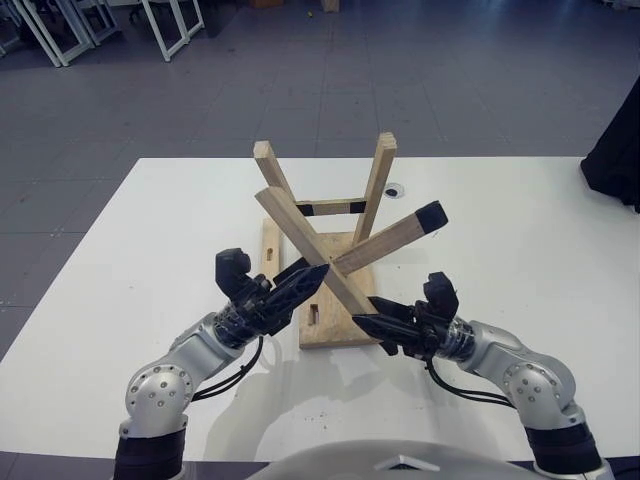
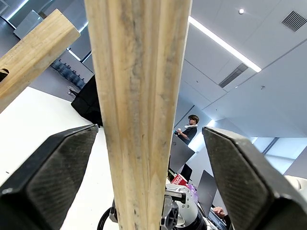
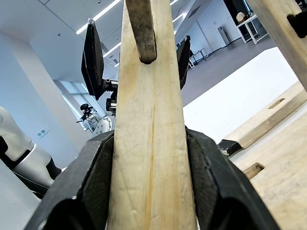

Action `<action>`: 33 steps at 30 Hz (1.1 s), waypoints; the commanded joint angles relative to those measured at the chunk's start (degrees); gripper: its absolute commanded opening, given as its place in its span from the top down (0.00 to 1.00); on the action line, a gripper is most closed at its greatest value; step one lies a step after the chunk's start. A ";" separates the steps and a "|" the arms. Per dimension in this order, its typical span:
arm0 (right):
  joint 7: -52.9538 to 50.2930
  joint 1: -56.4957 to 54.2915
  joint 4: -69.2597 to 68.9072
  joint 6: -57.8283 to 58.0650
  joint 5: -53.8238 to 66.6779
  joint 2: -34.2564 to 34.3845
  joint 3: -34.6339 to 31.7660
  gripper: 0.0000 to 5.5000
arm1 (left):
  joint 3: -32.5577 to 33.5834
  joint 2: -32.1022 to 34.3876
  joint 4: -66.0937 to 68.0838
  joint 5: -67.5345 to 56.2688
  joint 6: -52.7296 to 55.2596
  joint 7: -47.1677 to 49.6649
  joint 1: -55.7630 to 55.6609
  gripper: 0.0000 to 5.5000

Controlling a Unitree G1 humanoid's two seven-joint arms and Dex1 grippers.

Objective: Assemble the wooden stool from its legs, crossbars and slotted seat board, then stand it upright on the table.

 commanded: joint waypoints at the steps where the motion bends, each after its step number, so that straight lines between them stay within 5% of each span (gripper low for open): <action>1: 0.60 -0.86 1.56 3.62 2.35 -1.52 -0.34 0.64 | -0.34 -0.21 -0.84 0.35 -0.05 0.47 -0.32 0.27; 11: 3.22 -1.87 3.76 4.58 1.82 -2.82 0.74 0.64 | -1.01 -0.02 0.06 1.68 0.04 1.04 -0.75 0.27; 25: 4.64 -3.44 5.27 4.33 0.90 -3.35 0.07 0.64 | -0.71 -0.20 1.77 1.06 0.19 0.62 -1.80 0.62; 31: 3.81 -3.54 5.51 4.14 0.30 -3.18 -0.13 0.64 | -0.48 -0.93 1.75 3.73 -2.47 -2.09 -2.37 0.62; 33: 3.67 -3.84 5.55 3.60 -0.64 -3.32 0.15 0.53 | -0.03 -1.32 1.93 4.93 -3.82 -2.64 -3.14 0.62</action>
